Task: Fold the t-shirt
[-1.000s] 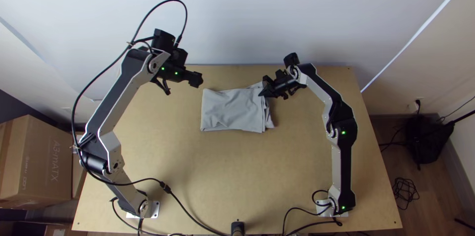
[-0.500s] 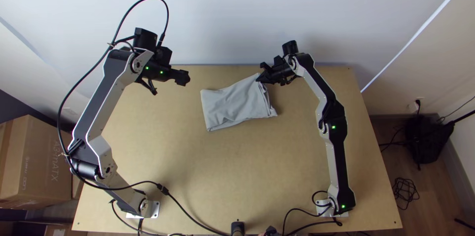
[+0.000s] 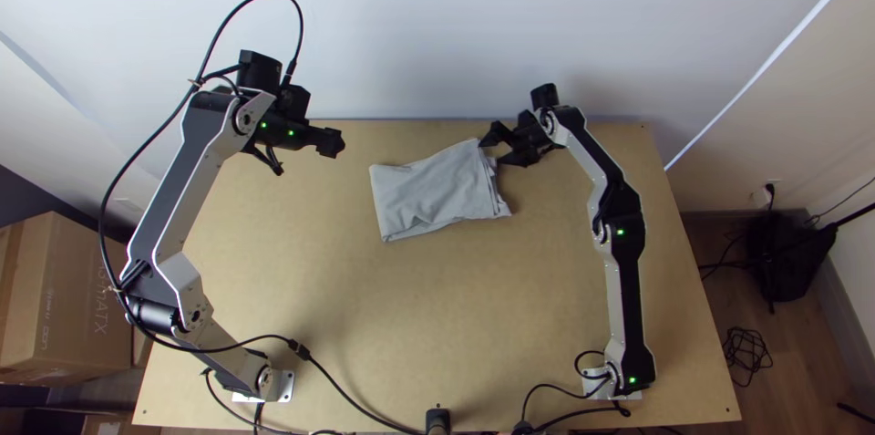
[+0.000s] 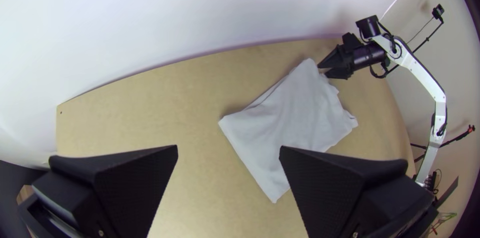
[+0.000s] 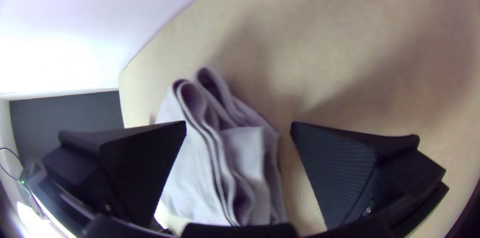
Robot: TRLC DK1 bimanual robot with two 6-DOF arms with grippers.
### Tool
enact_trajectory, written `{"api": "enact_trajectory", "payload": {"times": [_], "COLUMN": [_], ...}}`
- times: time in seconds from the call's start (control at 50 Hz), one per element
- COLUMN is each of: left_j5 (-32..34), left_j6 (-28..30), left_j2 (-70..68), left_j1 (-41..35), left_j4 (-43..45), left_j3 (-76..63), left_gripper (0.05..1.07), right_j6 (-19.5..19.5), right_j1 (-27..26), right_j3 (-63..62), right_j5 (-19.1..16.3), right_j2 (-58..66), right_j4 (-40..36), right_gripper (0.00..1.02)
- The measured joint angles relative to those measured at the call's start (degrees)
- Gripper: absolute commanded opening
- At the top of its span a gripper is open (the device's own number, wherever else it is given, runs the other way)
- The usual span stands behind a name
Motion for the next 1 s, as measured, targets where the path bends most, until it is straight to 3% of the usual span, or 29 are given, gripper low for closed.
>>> {"api": "enact_trajectory", "payload": {"times": [0.2,0.48,0.56,0.7,1.0], "left_j5": [0.00,0.00,0.00,0.00,0.00], "left_j6": [0.00,0.00,0.00,0.00,0.24], "left_j2": [-0.79,-1.70,-1.86,-2.56,-4.68], "left_j1": [0.55,0.72,0.72,1.27,3.26], "left_j4": [-0.17,-0.20,-0.20,-0.22,-1.03], "left_j3": [-0.42,-1.29,-1.29,-1.29,-1.40], "left_gripper": [1.03,1.03,1.03,1.03,1.03], "right_j6": [-3.58,-9.86,-10.64,-10.27,-0.02], "right_j1": [-1.92,0.39,1.88,4.63,2.99], "right_j3": [-7.91,-16.90,-17.25,-17.53,-17.88], "right_j5": [-2.01,-6.21,-6.54,-6.47,-4.92], "right_j2": [-4.28,-8.76,-8.92,-8.52,-7.82], "right_j4": [-0.35,-1.88,-1.97,-1.18,10.80], "right_gripper": [0.98,0.96,0.79,0.02,0.02]}}
